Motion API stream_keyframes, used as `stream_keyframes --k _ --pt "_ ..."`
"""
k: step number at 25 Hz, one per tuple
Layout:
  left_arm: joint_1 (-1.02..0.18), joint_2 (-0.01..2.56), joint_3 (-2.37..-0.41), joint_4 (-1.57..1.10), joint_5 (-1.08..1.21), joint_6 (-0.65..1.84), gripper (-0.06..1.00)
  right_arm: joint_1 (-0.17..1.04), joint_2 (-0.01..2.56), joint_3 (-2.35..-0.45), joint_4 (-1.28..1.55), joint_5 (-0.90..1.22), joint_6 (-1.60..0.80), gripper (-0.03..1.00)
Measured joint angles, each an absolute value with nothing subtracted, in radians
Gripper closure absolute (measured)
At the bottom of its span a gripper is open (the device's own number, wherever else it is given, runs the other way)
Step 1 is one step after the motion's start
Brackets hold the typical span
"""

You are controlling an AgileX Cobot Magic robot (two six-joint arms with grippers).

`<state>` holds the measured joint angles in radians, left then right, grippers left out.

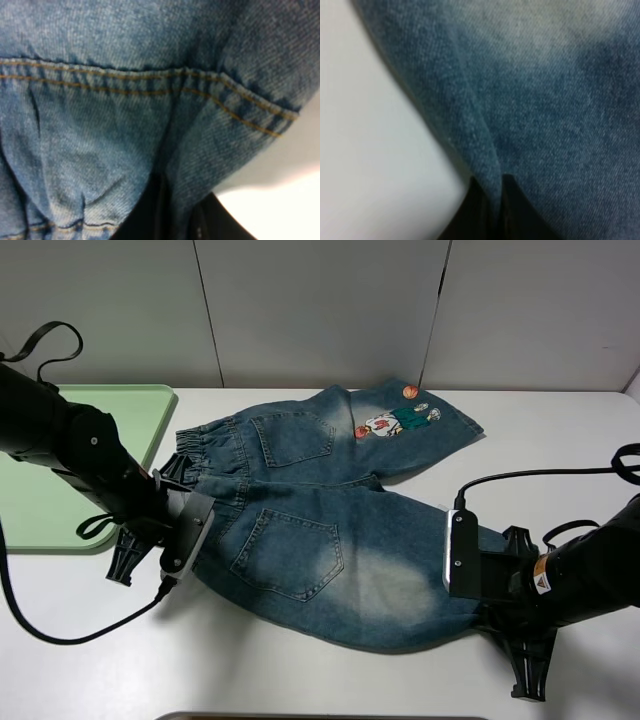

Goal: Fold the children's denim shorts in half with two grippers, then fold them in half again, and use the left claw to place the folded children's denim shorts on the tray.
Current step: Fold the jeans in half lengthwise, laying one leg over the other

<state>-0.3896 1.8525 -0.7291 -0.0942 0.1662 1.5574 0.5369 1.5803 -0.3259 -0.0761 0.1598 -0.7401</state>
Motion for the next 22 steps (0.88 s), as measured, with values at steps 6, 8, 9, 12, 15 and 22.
stream_keyframes --k 6,8,9,12,15,22 --pt "-0.434 1.840 -0.732 -0.095 0.316 1.521 0.89 0.537 1.563 -0.326 -0.085 0.183 -0.740 0.99" --pt "-0.464 1.840 -0.736 -0.094 0.370 1.497 0.89 0.537 1.550 -0.326 -0.088 0.192 -0.740 0.99" --pt "-0.481 1.840 -0.736 -0.094 0.396 1.478 0.89 0.537 1.533 -0.326 -0.091 0.205 -0.740 0.99" --pt "-0.533 1.829 -0.737 -0.095 0.502 1.421 0.89 0.537 1.481 -0.326 -0.108 0.257 -0.740 0.99" --pt "-0.572 1.810 -0.737 -0.096 0.634 1.360 0.89 0.537 1.431 -0.326 -0.130 0.344 -0.740 0.99" --pt "-0.583 1.720 -0.743 -0.099 0.896 1.219 0.89 0.538 1.338 -0.326 -0.183 0.493 -0.740 0.99"
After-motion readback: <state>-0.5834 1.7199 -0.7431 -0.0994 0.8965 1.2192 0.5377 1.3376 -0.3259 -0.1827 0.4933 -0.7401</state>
